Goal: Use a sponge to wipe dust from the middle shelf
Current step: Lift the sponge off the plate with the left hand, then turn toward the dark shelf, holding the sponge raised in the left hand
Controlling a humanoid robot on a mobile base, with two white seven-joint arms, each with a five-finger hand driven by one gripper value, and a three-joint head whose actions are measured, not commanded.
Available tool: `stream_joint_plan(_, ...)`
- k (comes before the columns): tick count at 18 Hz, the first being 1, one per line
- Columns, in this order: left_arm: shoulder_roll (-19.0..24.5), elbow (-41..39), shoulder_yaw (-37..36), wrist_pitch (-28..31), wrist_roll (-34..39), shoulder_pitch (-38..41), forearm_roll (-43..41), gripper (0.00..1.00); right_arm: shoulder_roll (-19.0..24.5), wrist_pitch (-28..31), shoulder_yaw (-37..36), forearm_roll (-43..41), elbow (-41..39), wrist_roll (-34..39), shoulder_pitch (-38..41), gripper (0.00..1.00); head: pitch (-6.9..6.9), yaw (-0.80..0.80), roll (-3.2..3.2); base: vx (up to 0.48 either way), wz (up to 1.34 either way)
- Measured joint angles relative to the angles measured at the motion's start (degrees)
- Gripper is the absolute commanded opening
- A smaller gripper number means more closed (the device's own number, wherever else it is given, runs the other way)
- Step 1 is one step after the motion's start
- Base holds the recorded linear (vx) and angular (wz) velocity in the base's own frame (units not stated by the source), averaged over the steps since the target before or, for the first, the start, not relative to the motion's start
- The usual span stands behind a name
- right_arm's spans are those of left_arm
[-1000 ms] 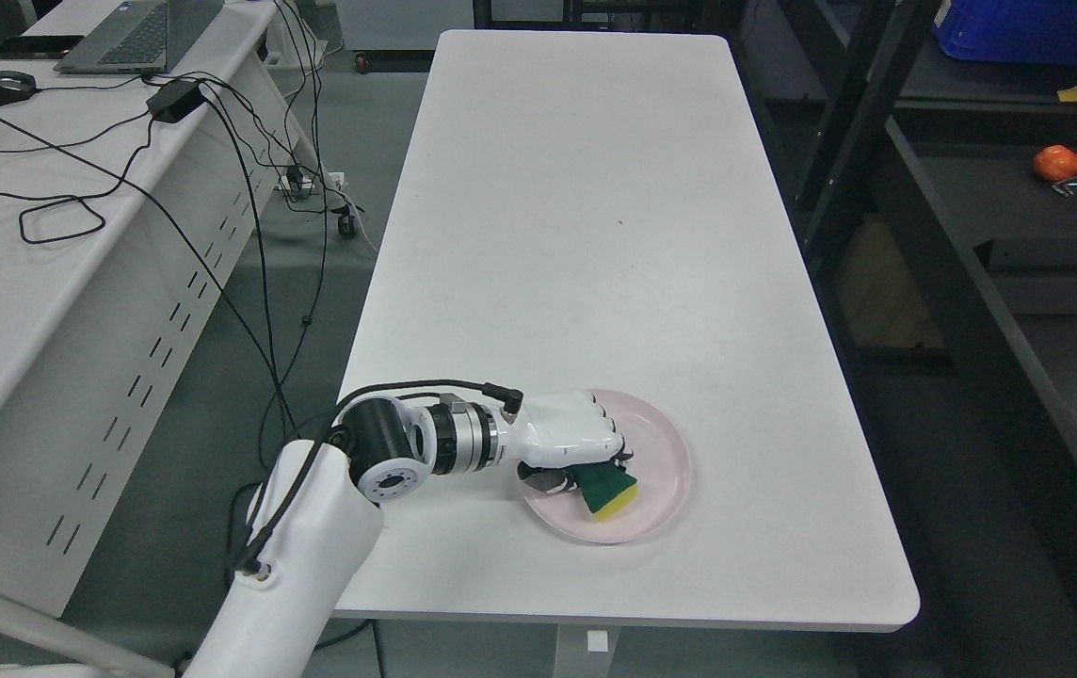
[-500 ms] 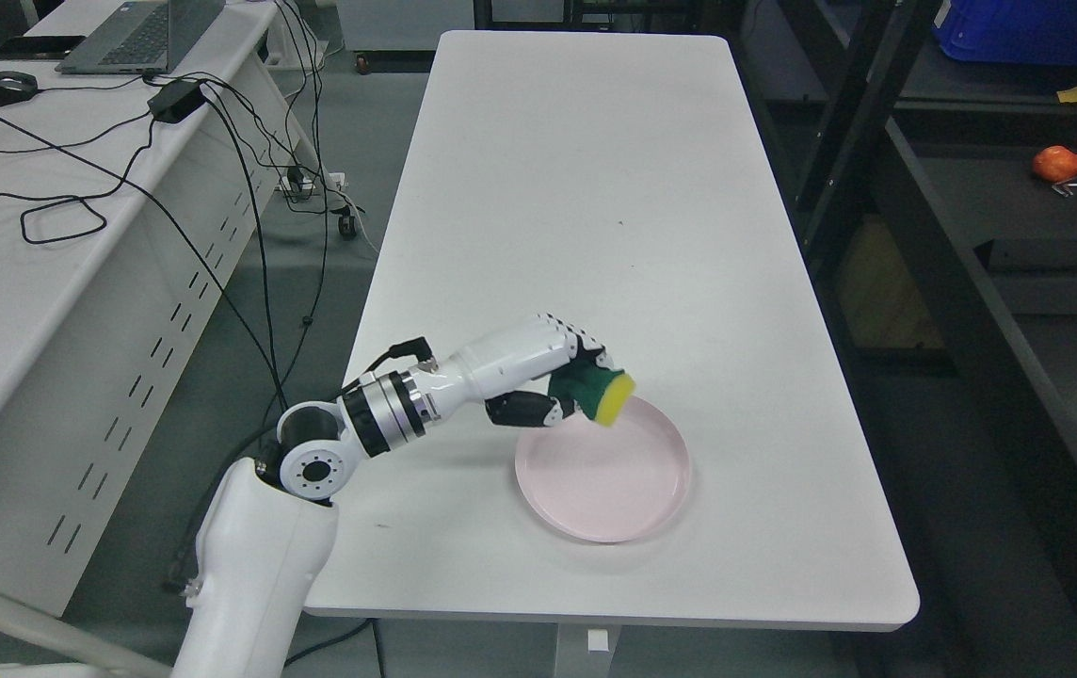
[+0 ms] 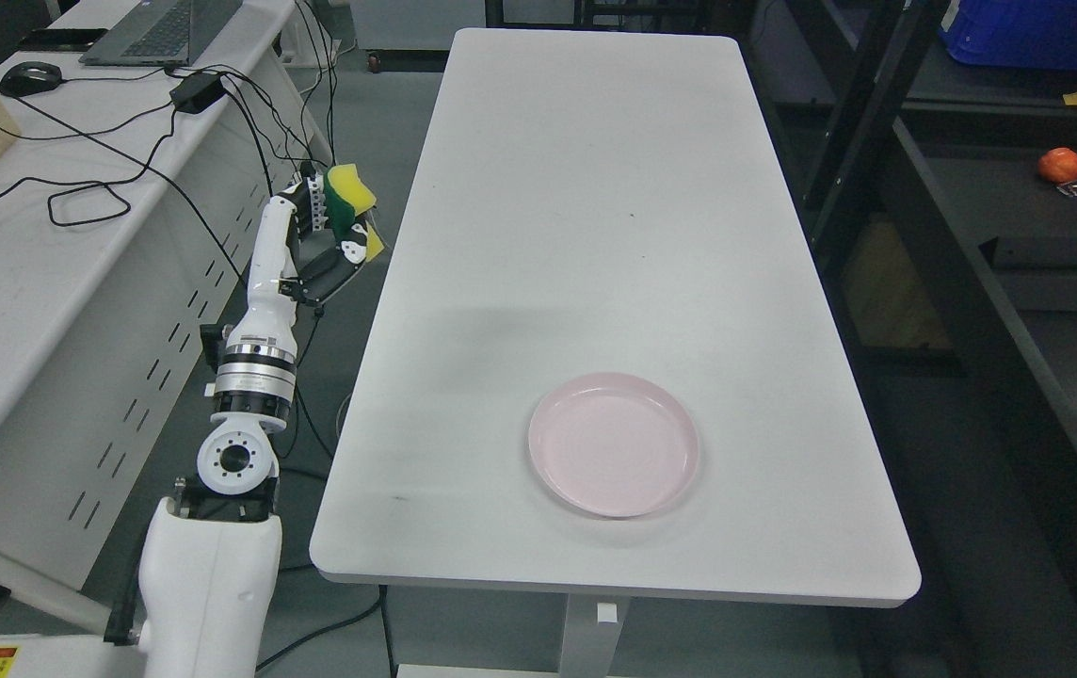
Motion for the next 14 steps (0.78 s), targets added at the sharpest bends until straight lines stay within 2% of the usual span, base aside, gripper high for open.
stream_joint_plan(7, -0.03, -4.63, 1.26, 1.34, 2.04, 3.05, 3.99, 0.00, 0.00, 0.00, 0.00, 0.00, 0.00, 0.00, 0.00, 1.00, 0.00, 0.00, 0.00, -0.195, 0.09)
stream_joint_plan(14, -0.06, -7.85, -0.55, 1.49, 2.10, 5.49, 5.07, 0.00, 0.00, 0.00, 0.00, 0.00, 0.00, 0.00, 0.01, 1.00, 0.00, 0.00, 0.00, -0.222, -0.35)
